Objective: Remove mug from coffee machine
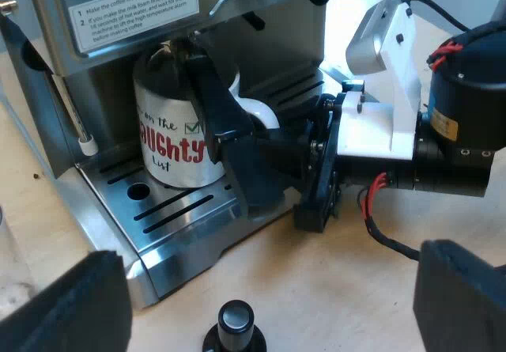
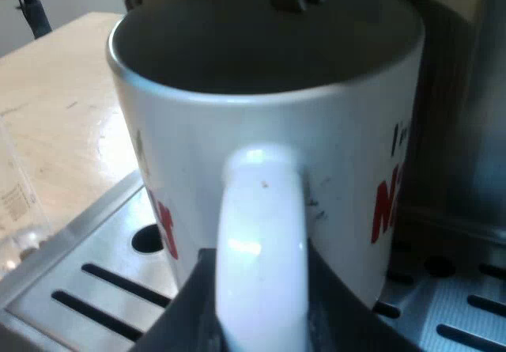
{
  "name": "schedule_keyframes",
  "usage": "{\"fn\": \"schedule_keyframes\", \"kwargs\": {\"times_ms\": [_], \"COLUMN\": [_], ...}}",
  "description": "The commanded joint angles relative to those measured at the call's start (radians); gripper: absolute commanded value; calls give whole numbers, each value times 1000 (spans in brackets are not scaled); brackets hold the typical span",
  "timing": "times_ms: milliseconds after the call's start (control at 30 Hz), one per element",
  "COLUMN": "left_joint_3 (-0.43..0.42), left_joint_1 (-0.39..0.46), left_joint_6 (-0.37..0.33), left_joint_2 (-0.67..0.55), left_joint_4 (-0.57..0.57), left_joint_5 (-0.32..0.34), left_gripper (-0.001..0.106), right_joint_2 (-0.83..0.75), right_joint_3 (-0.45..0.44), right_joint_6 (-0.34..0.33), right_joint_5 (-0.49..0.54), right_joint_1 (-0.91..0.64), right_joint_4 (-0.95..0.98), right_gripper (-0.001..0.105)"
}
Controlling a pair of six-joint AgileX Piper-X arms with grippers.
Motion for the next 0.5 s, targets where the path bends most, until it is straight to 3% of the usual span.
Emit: {"fn": "schedule_keyframes", "kwargs": {"times_ms": [33, 267, 500], "left_joint_3": [-7, -7, -7], "left_joint_1": [-2, -2, -2], "left_joint_6": [-7, -7, -7], "left_joint_2": [-2, -2, -2], "left_joint_4": [-12, -12, -12], "left_joint_5": [2, 2, 2], "left_gripper": [87, 87, 87], "right_joint_2": [-11, -34, -107], "right_joint_3": [-7, 1, 86], "right_joint_6": [-19, -19, -19], "right_joint_5": [8, 48, 67], "right_joint_1": [18, 37, 37], "right_joint_4": [-5, -5, -5], "right_gripper": [0, 0, 0]}}
